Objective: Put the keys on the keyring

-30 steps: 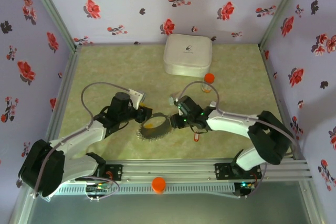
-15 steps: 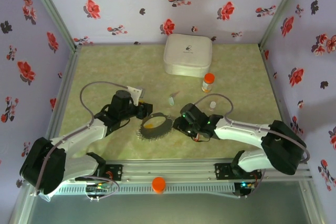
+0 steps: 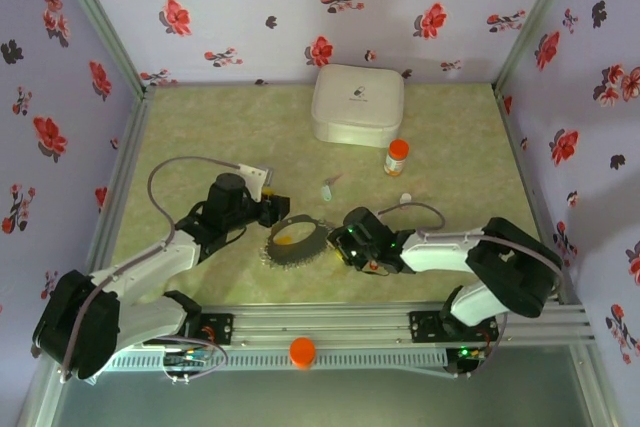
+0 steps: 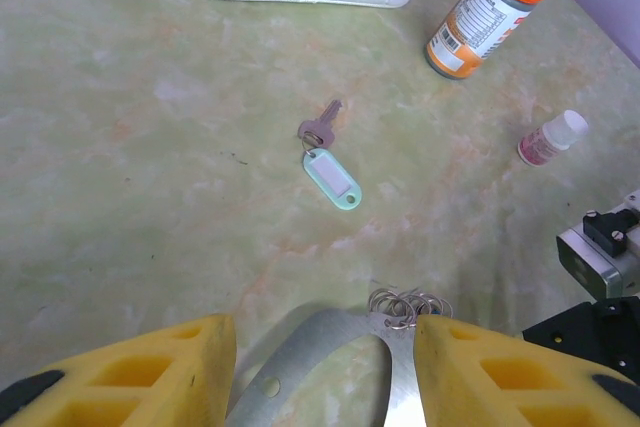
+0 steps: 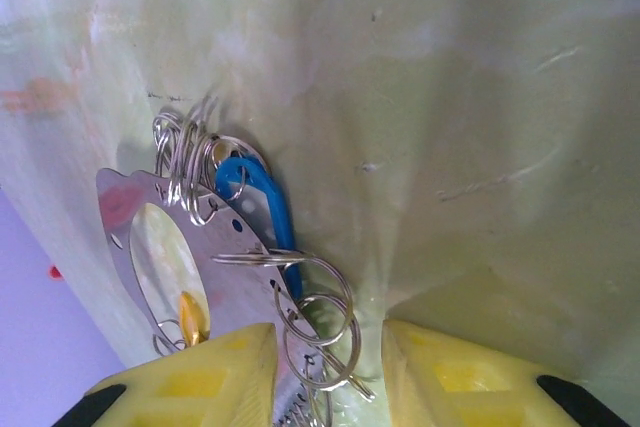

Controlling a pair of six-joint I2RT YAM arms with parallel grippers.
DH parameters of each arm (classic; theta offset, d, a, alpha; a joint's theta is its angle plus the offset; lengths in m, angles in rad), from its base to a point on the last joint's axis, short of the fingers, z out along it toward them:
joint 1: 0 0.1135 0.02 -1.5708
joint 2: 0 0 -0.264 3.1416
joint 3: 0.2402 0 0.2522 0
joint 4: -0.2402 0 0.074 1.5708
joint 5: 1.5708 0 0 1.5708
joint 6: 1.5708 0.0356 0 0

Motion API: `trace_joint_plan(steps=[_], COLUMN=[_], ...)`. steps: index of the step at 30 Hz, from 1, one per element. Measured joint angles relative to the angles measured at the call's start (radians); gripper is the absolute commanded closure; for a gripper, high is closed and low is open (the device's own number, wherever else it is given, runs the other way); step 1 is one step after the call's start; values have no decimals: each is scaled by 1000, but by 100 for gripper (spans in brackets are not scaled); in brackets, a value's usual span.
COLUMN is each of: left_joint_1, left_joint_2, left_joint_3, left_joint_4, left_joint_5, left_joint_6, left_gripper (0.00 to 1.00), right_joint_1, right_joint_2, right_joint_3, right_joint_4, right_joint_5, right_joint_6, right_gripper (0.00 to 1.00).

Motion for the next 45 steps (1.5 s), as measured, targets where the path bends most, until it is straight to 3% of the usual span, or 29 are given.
trace_joint_plan(steps=[15,26,35,45], left_joint_1=[0,0,0,0], left_joint_2=[-1,-19,-19,-19], left_joint_3=[0,-1,-2,-21], left_joint_4=[-1,-8,-7,1], left_joint_5=[-9,-20,-26,-34], left_joint_6=[0,0,0,0], left_gripper=[50,51,50,50], right_joint_1=[-13,-21,-71,-50], right_joint_2=[29,29,29,-47], right_joint_3=[-8,-24,-12,-11], right_joint_4=[69,99,94,-2], right_joint_5=[11,11,-13,-25], right_joint_6=[18,10,-41,-24], right_gripper=[100,100,81,73])
